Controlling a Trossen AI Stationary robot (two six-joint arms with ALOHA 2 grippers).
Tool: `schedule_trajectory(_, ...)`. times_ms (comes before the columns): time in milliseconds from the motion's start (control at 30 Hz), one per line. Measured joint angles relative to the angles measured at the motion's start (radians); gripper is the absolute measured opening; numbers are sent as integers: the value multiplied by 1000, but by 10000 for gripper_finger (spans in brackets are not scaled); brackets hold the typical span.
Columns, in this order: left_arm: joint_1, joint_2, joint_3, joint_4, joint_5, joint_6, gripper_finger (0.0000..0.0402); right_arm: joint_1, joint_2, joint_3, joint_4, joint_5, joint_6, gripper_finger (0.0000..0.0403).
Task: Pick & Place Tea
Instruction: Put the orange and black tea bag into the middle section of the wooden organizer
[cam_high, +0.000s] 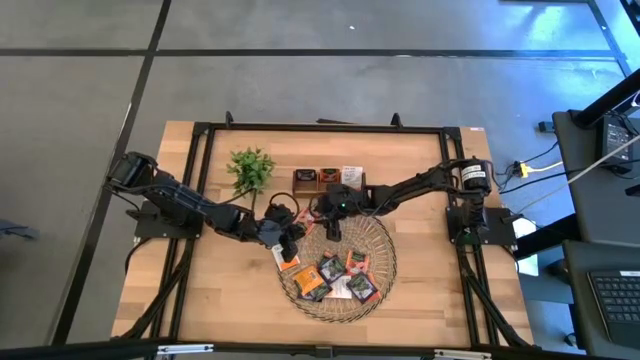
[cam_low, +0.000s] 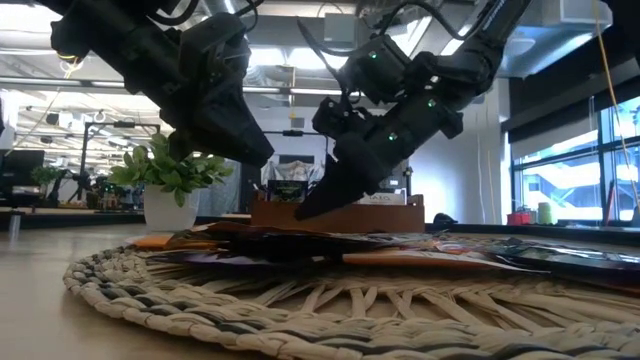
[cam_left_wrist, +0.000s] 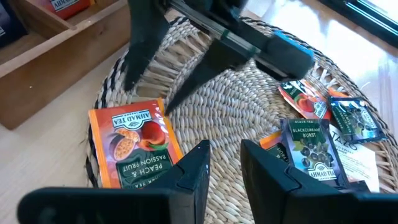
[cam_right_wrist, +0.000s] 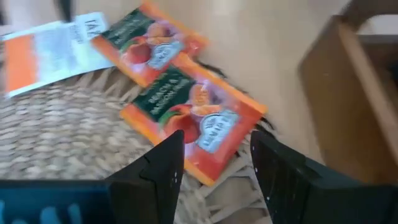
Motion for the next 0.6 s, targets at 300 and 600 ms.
schedule_trajectory(300,0,0,0,0,0,0,86,-12,0,0,1,-102,-134,186)
schedule_trajectory(600,0,0,0,0,0,0,86,-25,11,-1,16,-103,-131,186)
